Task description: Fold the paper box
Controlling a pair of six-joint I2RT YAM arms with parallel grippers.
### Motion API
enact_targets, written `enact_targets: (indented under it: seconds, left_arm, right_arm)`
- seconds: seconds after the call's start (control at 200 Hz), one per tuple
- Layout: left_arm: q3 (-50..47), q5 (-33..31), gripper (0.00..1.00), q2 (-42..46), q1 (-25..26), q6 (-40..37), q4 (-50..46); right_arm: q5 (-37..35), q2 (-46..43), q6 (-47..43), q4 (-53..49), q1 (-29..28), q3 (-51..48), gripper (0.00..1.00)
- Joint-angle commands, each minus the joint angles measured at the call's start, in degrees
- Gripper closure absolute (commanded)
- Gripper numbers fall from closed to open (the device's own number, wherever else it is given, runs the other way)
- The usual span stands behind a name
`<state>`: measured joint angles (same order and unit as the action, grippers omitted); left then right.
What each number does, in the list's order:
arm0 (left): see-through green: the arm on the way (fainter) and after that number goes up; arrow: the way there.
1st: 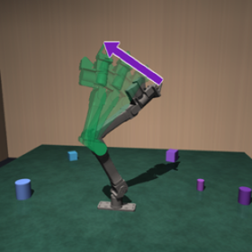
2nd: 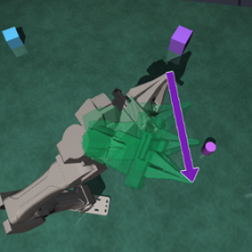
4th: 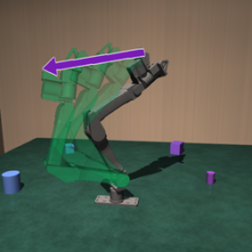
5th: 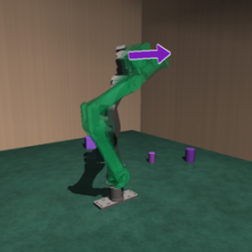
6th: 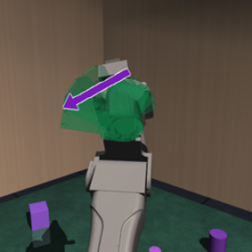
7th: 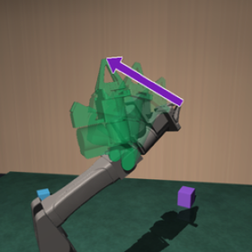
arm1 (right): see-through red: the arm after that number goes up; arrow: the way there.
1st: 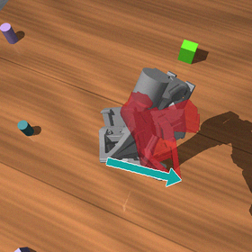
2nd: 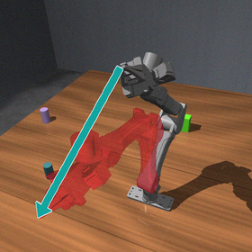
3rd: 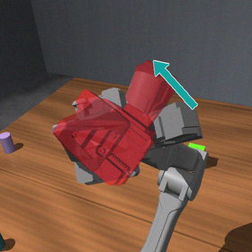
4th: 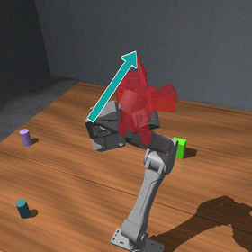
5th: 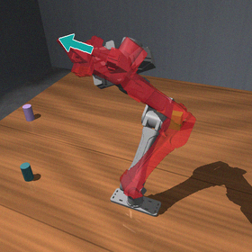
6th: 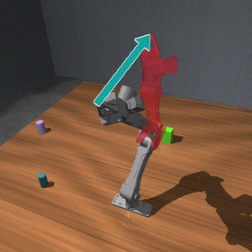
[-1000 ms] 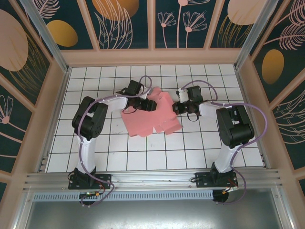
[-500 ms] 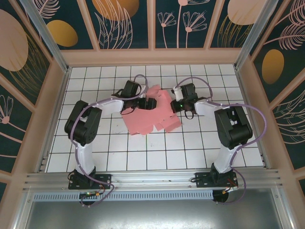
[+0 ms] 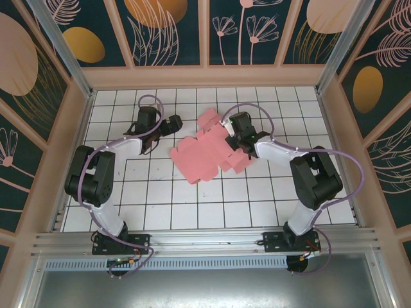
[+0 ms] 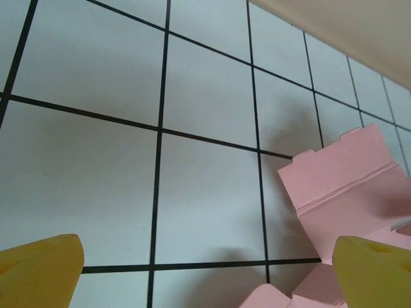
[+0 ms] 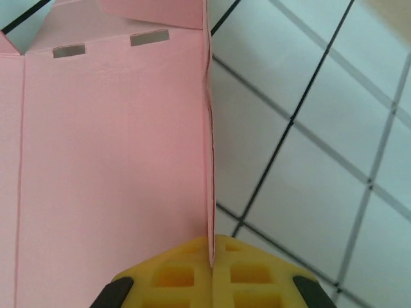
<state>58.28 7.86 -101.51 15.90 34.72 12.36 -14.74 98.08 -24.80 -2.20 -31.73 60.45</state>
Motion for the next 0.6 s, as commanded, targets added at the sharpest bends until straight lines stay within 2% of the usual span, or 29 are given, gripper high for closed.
enact_targets:
  seconds: [0.0,0.16,0.335,0.591]
  left_arm:
    - [0.15,0.17,0.01,-1.25,-0.98,2.38,3.42]
    - [0.27,1.2,0.01,-2.33,-1.73,2.81,4.33]
    - [0.78,1.11,0.01,-3.14,-2.01,2.48,4.75]
    - [1.96,1.0,0.01,-3.33,-2.51,1.52,4.28]
  right_arm:
    - [-10.29,-2.64,-12.03,6.67,-3.21,-1.72,1.0]
    - [-16.35,-2.38,-19.5,12.65,-5.89,-3.28,1.0]
    - [-25.25,-0.41,-32.98,30.26,-8.29,-9.06,1.0]
    - [-28.18,-0.01,-43.36,47.37,-11.35,-16.1,1.0]
